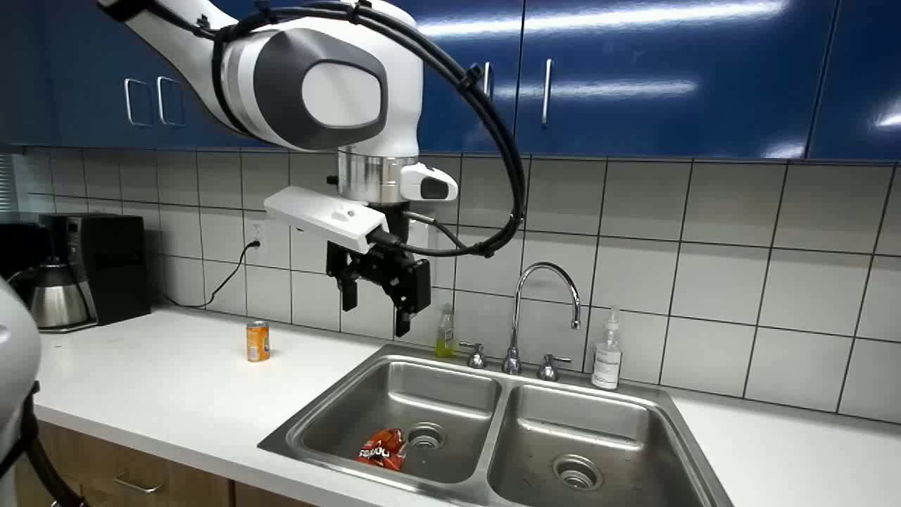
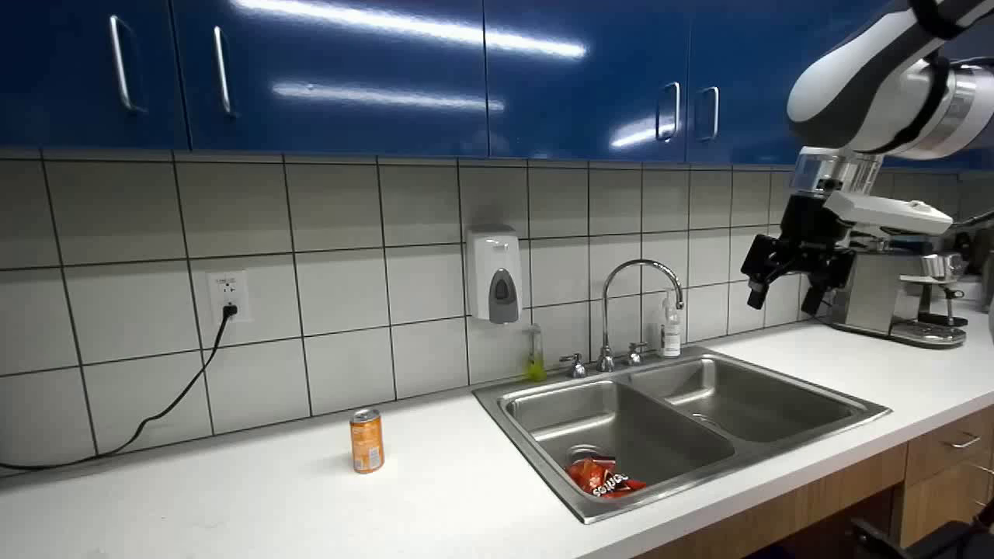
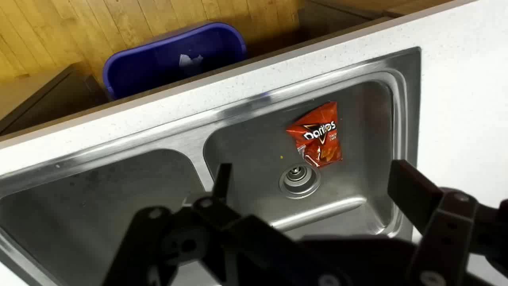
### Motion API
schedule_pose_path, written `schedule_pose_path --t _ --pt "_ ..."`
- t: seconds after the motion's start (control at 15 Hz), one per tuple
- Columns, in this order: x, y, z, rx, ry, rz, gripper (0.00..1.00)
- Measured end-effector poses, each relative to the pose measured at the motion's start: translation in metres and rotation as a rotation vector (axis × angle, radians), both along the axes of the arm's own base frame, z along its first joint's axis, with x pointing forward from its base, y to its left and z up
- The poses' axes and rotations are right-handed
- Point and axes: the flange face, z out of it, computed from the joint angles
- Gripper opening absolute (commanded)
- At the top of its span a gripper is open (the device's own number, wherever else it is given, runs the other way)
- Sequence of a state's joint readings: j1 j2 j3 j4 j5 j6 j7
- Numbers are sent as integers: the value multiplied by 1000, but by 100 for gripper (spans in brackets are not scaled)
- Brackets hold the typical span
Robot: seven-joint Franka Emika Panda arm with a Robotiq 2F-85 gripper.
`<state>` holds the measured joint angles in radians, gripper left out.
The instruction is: Pick up the snack from the sink and place it on the counter
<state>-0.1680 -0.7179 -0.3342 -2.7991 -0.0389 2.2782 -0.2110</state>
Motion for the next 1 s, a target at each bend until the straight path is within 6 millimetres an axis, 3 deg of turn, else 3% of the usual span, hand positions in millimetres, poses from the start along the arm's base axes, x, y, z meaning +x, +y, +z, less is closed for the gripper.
schedule_pose_path --t 0.67,1.0 --pt "1 0 -2 4 4 -3 100" --pt "28 10 -27 -28 -5 -8 100"
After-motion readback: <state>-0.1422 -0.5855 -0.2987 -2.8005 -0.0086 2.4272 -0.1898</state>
